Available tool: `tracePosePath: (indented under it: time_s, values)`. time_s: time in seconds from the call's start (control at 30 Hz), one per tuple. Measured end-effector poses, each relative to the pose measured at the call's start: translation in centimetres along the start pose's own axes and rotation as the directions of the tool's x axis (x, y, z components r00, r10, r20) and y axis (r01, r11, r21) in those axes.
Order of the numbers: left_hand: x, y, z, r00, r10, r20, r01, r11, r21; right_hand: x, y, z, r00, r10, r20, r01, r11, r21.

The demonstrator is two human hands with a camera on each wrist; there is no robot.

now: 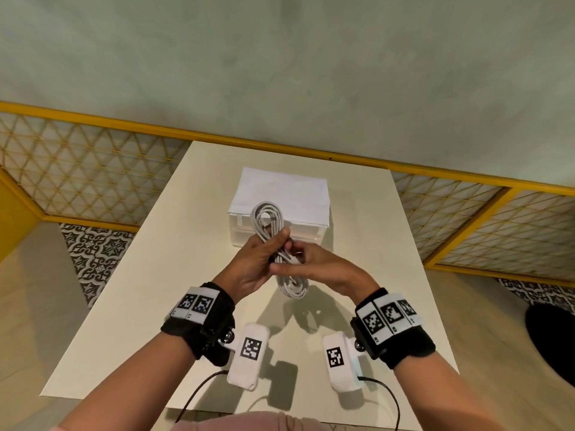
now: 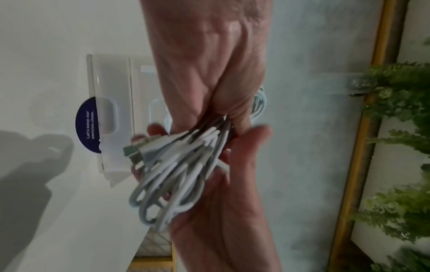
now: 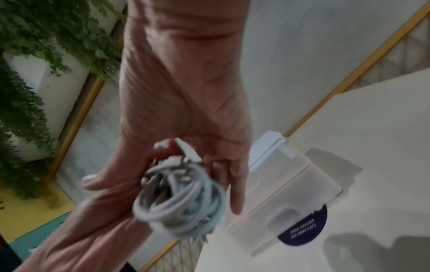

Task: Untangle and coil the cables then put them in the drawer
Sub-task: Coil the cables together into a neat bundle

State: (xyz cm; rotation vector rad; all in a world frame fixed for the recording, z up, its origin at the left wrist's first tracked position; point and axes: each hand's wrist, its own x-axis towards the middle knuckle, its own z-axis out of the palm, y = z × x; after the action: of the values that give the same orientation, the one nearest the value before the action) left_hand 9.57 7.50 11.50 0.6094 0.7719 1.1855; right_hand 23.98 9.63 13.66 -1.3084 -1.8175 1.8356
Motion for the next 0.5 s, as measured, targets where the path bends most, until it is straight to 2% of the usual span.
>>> tracePosePath:
  time_s: [0.07,0.2,0.27,0.4,0.47,0.5]
  values:
    - [0.0,-0.2,0.3,1.000,0.001,0.012,-0.001,1.000,0.018,0.3,-0.3,0.6,1.000,0.012,-0.024,-0.013,0.999,-0.044]
    - [-0.1,0.3,-0.5,0.996,0.086,-0.002,-0.082,0.954,0.287,0.4,-0.6,1.3,0.996,0.092,-0.016,-0.093,0.987,-0.134]
    - [0.0,0.6,-1.2,0.993,0.115,-0.019,-0.102,0.938,0.331,0.5,-0.5,2.1,0.997,0.072,-0.042,-0.077,0.989,-0.125]
    - [0.1,0.8,-2.0,0.997,0.078,-0.024,-0.067,0.945,0.321,1.0,0.4,3.3,0.993,-0.073,-0.089,0.052,0.974,-0.220]
    - [0.0,1.0,-2.1,0.999,0.037,0.002,-0.036,0.974,0.223,1.1,1.0,3.3,0.991,-0.090,-0.100,0.060,0.960,-0.273]
    - [0.0,1.1,-2.0,1.000,0.024,-0.001,-0.024,0.994,0.111,1.1,1.2,3.3,0.992,-0.086,-0.094,0.055,0.956,-0.287]
